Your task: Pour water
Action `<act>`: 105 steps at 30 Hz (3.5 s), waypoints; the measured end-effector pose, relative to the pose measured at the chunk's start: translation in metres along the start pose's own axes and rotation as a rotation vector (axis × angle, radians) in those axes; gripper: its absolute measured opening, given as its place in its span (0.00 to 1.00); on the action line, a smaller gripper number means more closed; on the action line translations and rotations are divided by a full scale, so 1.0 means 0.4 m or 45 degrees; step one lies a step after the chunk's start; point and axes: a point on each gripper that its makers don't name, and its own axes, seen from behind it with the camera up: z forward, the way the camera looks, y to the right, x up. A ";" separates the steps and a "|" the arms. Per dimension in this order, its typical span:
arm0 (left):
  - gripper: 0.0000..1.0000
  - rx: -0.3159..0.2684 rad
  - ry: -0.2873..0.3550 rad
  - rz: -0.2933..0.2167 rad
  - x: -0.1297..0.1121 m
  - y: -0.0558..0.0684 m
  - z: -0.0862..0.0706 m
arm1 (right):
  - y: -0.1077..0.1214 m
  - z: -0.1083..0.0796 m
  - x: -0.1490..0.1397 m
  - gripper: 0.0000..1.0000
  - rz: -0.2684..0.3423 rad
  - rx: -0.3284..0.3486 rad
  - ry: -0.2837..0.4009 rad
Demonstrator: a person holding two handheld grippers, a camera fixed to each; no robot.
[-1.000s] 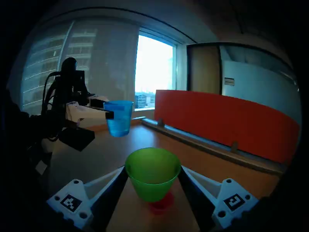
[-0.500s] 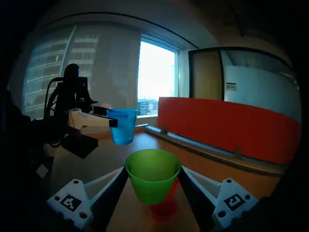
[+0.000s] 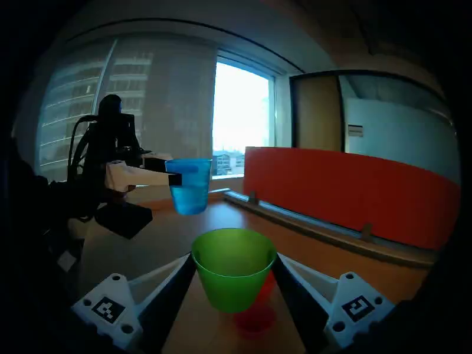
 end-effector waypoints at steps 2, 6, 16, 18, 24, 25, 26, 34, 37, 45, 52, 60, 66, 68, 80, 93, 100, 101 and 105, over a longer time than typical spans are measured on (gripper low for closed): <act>0.84 0.002 0.003 0.012 0.002 0.000 -0.001 | -0.004 0.005 -0.003 0.92 -0.002 0.002 -0.005; 0.84 0.002 0.012 0.035 0.005 0.004 -0.004 | -0.016 0.013 -0.008 0.92 -0.001 0.016 -0.007; 0.84 0.013 0.046 0.104 0.027 0.002 -0.010 | -0.046 0.024 -0.004 0.92 -0.008 0.060 -0.005; 0.84 0.011 0.049 0.119 0.029 0.003 -0.011 | -0.053 0.026 -0.003 0.92 -0.013 0.072 -0.006; 0.85 0.012 0.054 0.180 0.031 0.007 -0.013 | -0.075 0.039 -0.009 0.92 -0.016 0.112 -0.012; 0.84 0.016 0.054 0.193 0.031 0.006 -0.014 | -0.078 0.040 -0.011 0.92 -0.016 0.118 -0.014; 0.84 0.020 0.054 0.206 0.031 0.006 -0.014 | -0.081 0.042 -0.013 0.92 -0.016 0.125 -0.015; 0.84 0.041 0.074 0.309 0.038 0.005 -0.020 | -0.107 0.054 -0.030 0.92 -0.032 0.181 -0.040; 0.84 0.047 0.080 0.342 0.038 0.006 -0.019 | -0.116 0.060 -0.031 0.92 -0.034 0.199 -0.043; 0.84 0.058 0.099 0.430 0.038 0.010 -0.019 | -0.136 0.078 -0.038 0.92 -0.034 0.238 -0.049; 0.84 0.061 0.106 0.484 0.036 0.008 -0.019 | -0.145 0.092 -0.038 0.92 -0.029 0.258 -0.052; 0.84 0.074 0.110 0.561 0.031 0.003 -0.015 | -0.156 0.100 -0.036 0.92 -0.034 0.275 -0.056; 0.84 0.062 0.125 0.614 0.039 0.015 -0.014 | -0.162 0.105 -0.034 0.92 -0.033 0.288 -0.054; 0.84 0.061 0.129 0.626 0.043 0.017 -0.013 | -0.165 0.107 -0.033 0.92 -0.033 0.292 -0.052; 0.84 0.064 0.142 0.733 0.062 0.030 -0.017 | -0.185 0.117 -0.024 0.92 -0.042 0.316 -0.047; 0.84 0.054 0.133 0.839 0.058 0.057 -0.020 | -0.195 0.119 -0.021 0.92 -0.040 0.332 -0.036; 0.84 0.063 0.135 0.894 0.066 0.058 -0.024 | -0.195 0.118 -0.020 0.92 -0.036 0.335 -0.029; 0.84 0.064 0.135 0.902 0.066 0.058 -0.024 | -0.195 0.118 -0.020 0.92 -0.034 0.336 -0.029; 0.84 0.069 0.131 0.938 0.065 0.059 -0.026 | -0.197 0.120 -0.018 0.91 -0.031 0.337 -0.025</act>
